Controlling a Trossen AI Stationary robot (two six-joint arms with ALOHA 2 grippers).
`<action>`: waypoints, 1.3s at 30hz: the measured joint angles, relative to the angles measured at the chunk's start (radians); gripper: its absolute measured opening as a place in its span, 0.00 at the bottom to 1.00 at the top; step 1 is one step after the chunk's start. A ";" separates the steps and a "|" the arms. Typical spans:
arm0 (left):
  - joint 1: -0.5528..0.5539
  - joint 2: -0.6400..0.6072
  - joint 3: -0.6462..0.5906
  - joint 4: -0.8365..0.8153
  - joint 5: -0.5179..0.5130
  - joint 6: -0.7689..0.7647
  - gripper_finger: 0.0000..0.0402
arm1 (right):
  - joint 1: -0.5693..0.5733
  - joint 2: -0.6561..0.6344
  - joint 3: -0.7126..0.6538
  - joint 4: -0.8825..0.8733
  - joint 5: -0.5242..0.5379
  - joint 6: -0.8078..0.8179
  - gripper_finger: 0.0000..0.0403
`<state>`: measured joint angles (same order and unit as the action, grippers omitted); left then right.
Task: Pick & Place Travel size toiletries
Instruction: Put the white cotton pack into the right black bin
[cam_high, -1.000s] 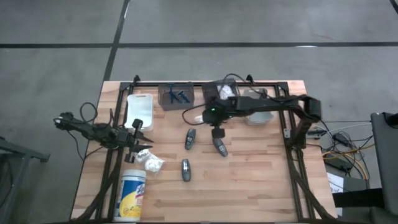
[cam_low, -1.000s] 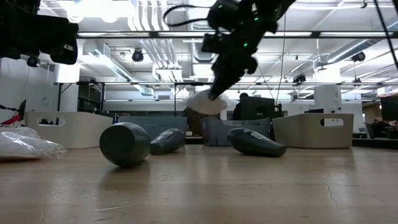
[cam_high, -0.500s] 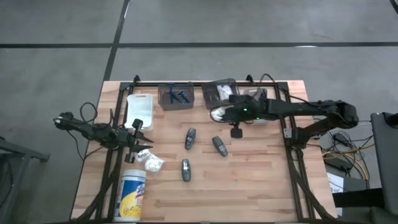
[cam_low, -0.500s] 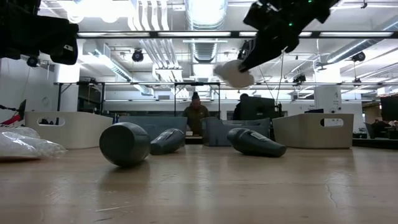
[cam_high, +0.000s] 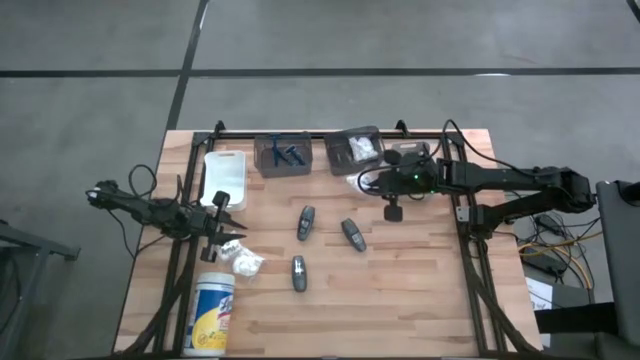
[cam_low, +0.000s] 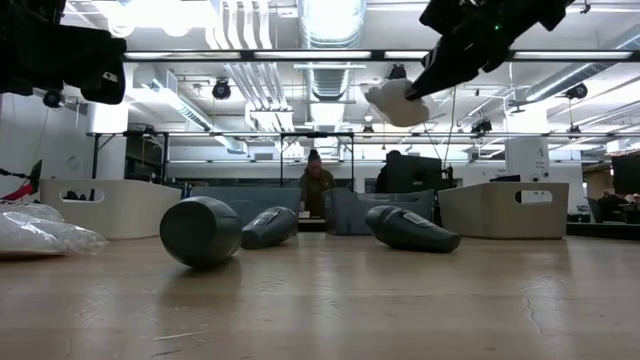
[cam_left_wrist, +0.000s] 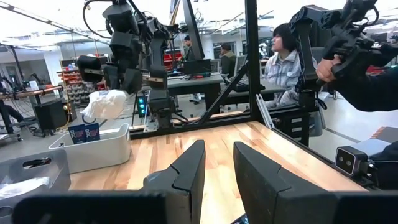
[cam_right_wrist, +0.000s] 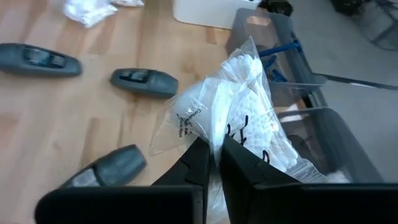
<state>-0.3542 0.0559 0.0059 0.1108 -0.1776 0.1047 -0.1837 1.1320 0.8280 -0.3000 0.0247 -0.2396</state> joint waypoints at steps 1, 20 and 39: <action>0.000 0.000 0.000 0.000 0.000 0.000 0.22 | 0.000 0.001 0.000 0.000 0.016 -0.002 0.05; 0.000 0.000 0.000 0.000 0.000 0.000 0.22 | -0.287 0.142 0.000 0.232 0.083 0.150 0.05; 0.000 0.000 0.000 0.000 0.000 0.000 0.22 | -0.407 0.386 0.000 0.279 0.082 -0.078 0.08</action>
<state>-0.3542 0.0557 0.0059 0.1112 -0.1774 0.1047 -0.5906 1.5181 0.8280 -0.0212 0.1070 -0.3171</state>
